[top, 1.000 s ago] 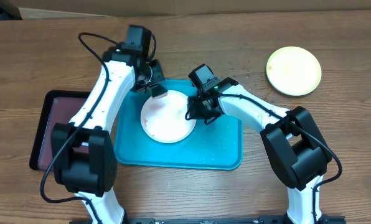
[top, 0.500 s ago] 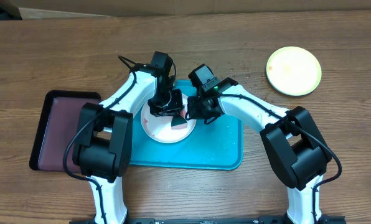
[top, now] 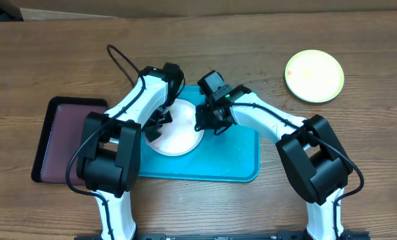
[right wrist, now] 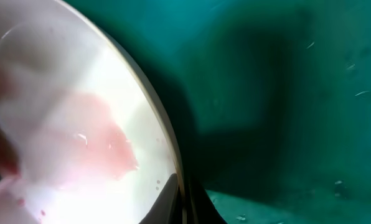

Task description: Clean dirty plates on tray and stack at the side

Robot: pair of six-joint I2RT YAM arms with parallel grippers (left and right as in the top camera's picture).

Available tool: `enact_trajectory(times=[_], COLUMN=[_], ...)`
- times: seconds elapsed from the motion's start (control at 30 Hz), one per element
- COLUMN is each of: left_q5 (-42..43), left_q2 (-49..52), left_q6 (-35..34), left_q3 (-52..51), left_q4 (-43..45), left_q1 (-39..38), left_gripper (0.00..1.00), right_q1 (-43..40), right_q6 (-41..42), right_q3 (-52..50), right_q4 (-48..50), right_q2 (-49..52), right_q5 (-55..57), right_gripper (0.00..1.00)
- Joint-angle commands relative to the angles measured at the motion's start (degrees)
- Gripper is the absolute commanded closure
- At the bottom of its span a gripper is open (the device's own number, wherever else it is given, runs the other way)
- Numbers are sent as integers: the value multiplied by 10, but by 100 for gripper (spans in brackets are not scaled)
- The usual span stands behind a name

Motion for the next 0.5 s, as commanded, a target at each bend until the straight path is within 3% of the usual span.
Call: enact_trajectory(times=[0.0, 0.07, 0.2, 0.47], left_q5=[-168, -154, -88, 130], left_q2=[-30, -60, -139, -247], left_q6=[-172, -199, -187, -10], left_q3=[-11, -11, -11, -11], left_q4=[-48, -56, -29, 54], left_q1=[33, 43, 74, 240], left_gripper=[96, 96, 95, 96], right_q1=[-18, -18, -18, -14], right_q6=[-2, -6, -13, -111], right_q3=[-1, 9, 45, 134], right_q4=[-26, -38, -67, -108], right_q2=[5, 5, -1, -51], right_q5=[47, 25, 14, 35], right_gripper=[96, 96, 96, 96])
